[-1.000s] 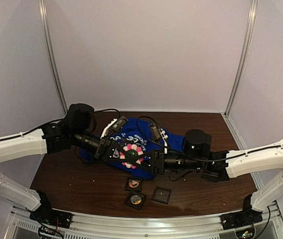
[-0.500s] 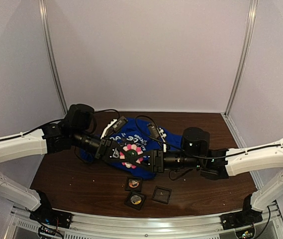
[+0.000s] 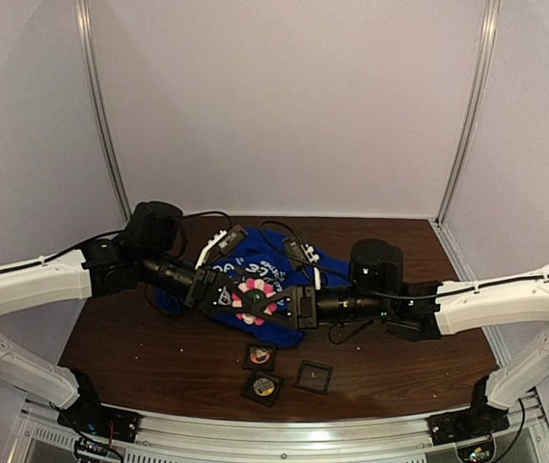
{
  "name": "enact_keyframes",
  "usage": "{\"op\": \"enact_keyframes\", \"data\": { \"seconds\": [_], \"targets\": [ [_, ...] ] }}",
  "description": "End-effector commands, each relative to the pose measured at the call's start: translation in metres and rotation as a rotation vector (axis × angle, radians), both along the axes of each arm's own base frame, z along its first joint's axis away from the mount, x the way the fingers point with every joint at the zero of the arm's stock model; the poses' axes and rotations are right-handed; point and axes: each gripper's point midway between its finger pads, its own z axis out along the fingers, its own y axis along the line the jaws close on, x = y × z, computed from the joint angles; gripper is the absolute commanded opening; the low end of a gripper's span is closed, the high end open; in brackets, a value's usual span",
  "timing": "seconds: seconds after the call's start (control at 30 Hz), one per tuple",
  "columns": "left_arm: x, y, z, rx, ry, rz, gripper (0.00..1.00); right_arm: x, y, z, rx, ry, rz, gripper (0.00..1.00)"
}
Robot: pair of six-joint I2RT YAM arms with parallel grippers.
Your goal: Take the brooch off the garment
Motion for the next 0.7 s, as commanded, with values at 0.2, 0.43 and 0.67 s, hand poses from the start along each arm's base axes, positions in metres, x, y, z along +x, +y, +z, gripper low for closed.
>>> {"op": "enact_keyframes", "data": {
  "seconds": [0.2, 0.43, 0.67],
  "targets": [
    [-0.021, -0.002, 0.015, -0.071, -0.024, -0.111, 0.0, 0.035, -0.008, -0.039, -0.108, 0.119, -0.123, 0.23],
    [-0.021, -0.002, 0.015, -0.072, -0.025, -0.114, 0.0, 0.038, -0.008, -0.048, -0.129, 0.164, -0.113, 0.22],
    [-0.022, -0.001, 0.015, -0.072, -0.027, -0.116, 0.0, 0.04, -0.007, -0.057, -0.152, 0.204, -0.106, 0.21]
  ]
}}
